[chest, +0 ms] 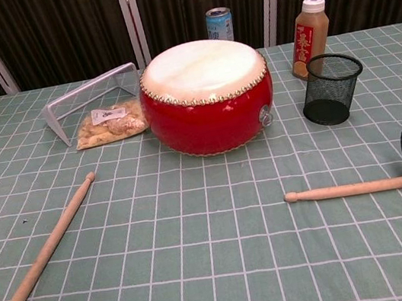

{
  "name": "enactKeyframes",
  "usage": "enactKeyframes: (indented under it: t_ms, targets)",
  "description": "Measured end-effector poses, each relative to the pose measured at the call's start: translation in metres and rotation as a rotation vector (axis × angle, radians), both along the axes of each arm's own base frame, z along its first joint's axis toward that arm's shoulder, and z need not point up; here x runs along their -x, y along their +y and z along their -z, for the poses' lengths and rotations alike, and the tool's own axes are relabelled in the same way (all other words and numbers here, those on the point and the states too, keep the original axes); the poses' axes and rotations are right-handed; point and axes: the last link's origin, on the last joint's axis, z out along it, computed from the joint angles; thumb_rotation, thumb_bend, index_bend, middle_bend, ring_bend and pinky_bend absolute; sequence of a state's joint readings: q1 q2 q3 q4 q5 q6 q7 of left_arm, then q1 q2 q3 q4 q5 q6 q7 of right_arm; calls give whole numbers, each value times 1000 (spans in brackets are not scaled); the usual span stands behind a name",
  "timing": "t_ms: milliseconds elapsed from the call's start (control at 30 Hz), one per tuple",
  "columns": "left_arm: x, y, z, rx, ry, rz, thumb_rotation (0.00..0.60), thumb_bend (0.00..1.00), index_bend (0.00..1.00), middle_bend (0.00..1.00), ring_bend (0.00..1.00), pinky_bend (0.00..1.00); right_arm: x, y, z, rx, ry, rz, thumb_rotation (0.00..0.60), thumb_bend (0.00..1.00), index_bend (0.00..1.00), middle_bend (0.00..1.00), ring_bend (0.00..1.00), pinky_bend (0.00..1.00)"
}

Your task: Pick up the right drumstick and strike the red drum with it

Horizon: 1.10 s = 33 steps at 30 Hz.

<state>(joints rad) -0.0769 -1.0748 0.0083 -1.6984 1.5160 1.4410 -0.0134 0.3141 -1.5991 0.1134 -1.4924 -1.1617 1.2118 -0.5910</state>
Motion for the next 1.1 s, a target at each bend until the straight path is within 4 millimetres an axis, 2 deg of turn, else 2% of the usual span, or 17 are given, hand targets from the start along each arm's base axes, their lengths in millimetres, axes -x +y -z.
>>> enactKeyframes:
  t_ms: [233,300,367,433,467,700,767,1100]
  targets:
    - [1,0,0,1,-3,0,600,0,0,0,0,0,0,0,8,-15,6,20,600,326,489,991,1000,985]
    - [1,0,0,1,-3,0,600,0,0,0,0,0,0,0,9,-19,7,23,600,351,491,991,1000,985]
    - [1,0,0,1,-3,0,600,0,0,0,0,0,0,0,10,-21,8,25,600,428,509,991,1000,985]
    - [1,0,0,0,-4,0,600,0,0,0,0,0,0,0,12,-24,7,28,600,498,557,991,1000,985]
    - [1,0,0,0,-5,0,600,0,0,0,0,0,-1,0,12,-24,5,28,600,527,611,991,1000,985]
    - [0,0,0,-2,-6,-2,600,0,0,0,0,0,-5,1,11,-20,-18,12,600,554,865,991,1000,985]
    - [0,0,0,-2,-6,-2,600,0,0,0,0,0,-8,2,8,-18,-32,5,600,553,907,991,1000,985]
    - [1,0,0,-2,-7,-4,600,0,0,0,0,0,-25,-3,-17,23,-99,-33,600,553,925,991,1000,985]
